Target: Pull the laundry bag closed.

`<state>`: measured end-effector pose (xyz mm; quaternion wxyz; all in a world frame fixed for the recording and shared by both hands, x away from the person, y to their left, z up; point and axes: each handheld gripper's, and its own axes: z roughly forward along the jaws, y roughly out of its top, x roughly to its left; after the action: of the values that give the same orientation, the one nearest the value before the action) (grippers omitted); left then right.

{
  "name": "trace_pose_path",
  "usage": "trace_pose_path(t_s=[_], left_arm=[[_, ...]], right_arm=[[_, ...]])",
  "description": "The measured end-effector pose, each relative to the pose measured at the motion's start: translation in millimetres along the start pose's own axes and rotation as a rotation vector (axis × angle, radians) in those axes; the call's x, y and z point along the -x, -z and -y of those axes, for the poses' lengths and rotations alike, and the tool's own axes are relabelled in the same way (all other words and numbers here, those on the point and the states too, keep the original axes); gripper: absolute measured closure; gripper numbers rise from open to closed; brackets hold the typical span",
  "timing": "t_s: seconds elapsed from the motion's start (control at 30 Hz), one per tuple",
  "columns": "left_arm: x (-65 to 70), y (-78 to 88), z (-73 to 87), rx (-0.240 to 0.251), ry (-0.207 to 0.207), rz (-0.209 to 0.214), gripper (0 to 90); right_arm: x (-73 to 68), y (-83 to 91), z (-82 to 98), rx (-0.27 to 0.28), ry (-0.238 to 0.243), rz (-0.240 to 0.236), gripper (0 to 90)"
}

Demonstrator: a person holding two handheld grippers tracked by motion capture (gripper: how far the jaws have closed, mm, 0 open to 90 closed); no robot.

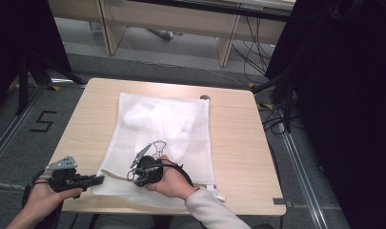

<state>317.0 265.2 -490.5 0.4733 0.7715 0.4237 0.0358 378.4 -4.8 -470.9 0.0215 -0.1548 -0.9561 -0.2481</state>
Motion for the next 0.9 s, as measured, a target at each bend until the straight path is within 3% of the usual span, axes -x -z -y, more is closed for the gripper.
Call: trace_pose_path(t_s=[0.07, 0.13, 0.6, 0.9], left_arm=[[-0.1, 0.0, 0.1, 0.000, 0.001, 0.001, 85.4], [-0.1, 0.0, 0.0, 0.000, 0.000, 0.001, 85.4], [0.0, 0.0, 0.2, 0.000, 0.003, -0.002, 85.4], [-0.1, 0.3, 0.1, -0.001, 0.005, -0.002, 85.5]], right_arm=[[-0.4, 0.5, 0.2, -0.002, -0.006, 0.003, 82.3], [2.3, 2.0, 1.2, -0.010, 0.023, 0.019, 82.4], [3.1, 4.2, 5.8, -0.008, -0.015, 0.010, 82.3], [3.9, 5.3, 5.9, -0.015, 0.001, 0.019, 82.3]])
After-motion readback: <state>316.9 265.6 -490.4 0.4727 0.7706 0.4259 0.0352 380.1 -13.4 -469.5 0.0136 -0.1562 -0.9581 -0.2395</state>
